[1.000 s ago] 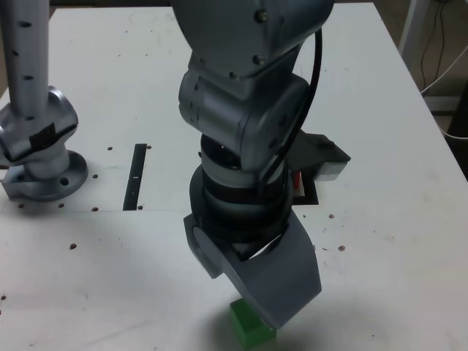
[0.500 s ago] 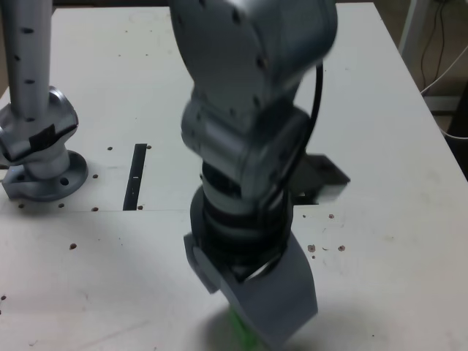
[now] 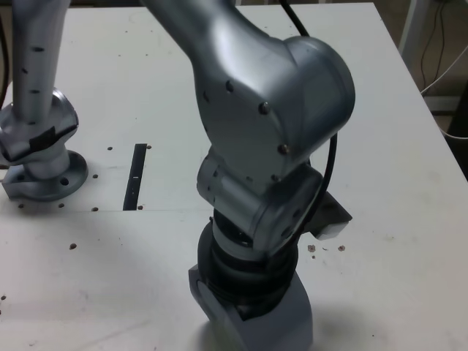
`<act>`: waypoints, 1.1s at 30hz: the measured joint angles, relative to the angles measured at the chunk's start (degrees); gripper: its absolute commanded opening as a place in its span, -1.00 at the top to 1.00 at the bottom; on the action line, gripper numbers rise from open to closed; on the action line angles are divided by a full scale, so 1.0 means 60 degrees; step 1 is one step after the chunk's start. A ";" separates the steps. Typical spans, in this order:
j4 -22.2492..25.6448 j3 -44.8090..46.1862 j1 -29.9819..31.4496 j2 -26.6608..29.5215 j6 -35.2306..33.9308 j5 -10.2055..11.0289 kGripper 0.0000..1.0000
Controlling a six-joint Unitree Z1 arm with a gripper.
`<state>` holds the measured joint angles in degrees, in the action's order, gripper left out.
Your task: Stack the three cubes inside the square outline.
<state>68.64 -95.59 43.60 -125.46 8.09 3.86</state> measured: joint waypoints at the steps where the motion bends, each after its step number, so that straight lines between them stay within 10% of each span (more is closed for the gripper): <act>1: 0.0012 0.0001 0.0000 -0.0026 -0.0076 0.0018 -0.04; 7: 0.0025 0.0024 0.0040 -0.0056 -0.0232 0.0116 0.23; 33: 0.0423 -0.0284 0.0072 -0.0052 -0.0252 -0.0026 0.23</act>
<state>71.18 -97.29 44.03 -125.78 6.57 3.70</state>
